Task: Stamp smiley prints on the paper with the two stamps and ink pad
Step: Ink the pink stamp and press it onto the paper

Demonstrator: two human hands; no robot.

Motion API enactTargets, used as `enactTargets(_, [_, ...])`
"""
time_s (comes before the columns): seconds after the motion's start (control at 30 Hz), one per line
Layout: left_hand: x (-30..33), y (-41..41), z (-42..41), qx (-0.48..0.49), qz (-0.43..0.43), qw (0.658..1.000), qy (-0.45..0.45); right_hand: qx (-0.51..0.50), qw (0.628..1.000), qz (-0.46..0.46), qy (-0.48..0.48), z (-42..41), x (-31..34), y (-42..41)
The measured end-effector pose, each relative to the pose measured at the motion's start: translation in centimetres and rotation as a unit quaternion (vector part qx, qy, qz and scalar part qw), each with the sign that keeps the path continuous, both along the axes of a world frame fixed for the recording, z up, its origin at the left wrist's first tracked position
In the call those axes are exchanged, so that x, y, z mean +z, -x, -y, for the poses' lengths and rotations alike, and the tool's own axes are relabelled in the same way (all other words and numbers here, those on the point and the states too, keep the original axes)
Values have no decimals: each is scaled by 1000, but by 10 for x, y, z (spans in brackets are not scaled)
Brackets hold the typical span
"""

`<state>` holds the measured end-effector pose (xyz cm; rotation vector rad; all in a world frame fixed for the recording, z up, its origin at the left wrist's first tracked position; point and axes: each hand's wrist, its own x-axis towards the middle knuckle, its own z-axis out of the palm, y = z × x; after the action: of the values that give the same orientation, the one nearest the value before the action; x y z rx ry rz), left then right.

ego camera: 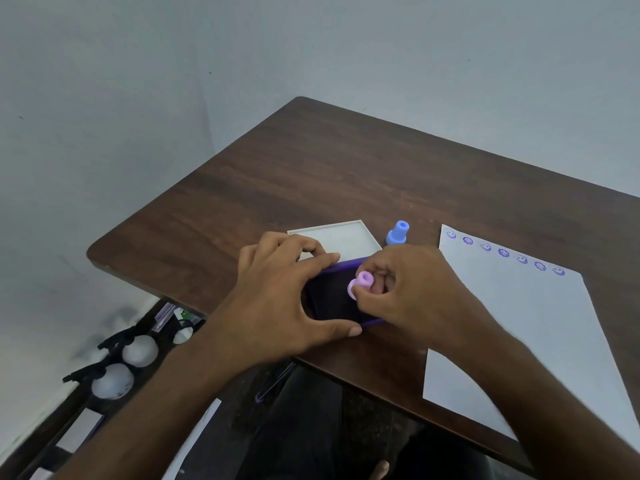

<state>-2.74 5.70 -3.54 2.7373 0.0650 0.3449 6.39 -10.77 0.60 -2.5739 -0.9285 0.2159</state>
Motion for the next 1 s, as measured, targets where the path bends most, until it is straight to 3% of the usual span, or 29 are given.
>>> enactTargets(0.3, [1,-5,0,-2,-24,999,-34,50,994,10,94,-5,-8,-1])
enactTargets(1.0, [-1,-6,2,9,-12,999,-50,73,994,38,70,-2,-10,3])
